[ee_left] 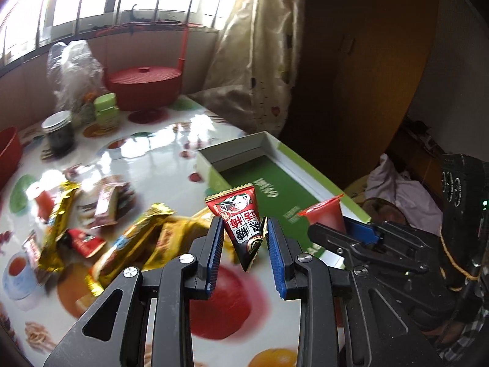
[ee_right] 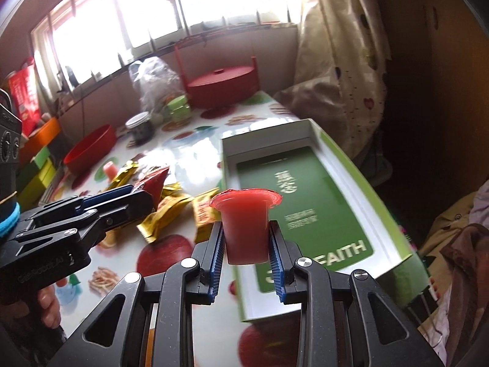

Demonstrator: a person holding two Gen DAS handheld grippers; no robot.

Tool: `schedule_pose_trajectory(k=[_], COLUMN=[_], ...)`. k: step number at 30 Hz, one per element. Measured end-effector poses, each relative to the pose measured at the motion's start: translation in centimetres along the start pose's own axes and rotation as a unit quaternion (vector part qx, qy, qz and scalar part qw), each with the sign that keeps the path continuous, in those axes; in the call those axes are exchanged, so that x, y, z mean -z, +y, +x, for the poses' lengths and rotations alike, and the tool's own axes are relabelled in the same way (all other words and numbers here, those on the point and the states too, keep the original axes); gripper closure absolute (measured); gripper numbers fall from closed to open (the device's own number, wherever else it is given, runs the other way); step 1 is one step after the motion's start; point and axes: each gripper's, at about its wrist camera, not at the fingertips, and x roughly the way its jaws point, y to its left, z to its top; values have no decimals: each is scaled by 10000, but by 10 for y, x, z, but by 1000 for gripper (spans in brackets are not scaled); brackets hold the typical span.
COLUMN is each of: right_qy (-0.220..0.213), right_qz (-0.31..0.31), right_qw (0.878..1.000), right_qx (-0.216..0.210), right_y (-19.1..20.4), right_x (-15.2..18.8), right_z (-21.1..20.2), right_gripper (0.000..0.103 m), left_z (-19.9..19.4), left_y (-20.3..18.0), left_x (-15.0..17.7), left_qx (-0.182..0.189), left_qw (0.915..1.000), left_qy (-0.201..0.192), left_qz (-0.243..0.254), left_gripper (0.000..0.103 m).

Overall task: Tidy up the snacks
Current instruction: 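Carry both items into the green box and release them while both grippers open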

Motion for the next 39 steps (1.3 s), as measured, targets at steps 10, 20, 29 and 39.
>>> schedule_pose_trajectory(k=[10, 20, 29, 39], right_qy=[57, 207, 296, 307], right_qz=[241, 356, 188, 103], right_qw=[9989, 9967, 9946, 9931], right_qx=[410, 705, 977, 1131], right_y=[-33, -56, -61, -65], right_x=[2, 9, 13, 11], right_z=[4, 15, 22, 25], right_gripper=[76, 76, 76, 76], left_z=[30, 56, 72, 86], left_y=[-32, -46, -56, -54], left_x=[-6, -6, -3, -2], left_qx=[195, 383, 424, 398], left_qw=[9993, 9976, 9961, 9954], left_qy=[183, 403, 583, 779], left_qz=[271, 410, 517, 393], left_gripper=[73, 73, 73, 73])
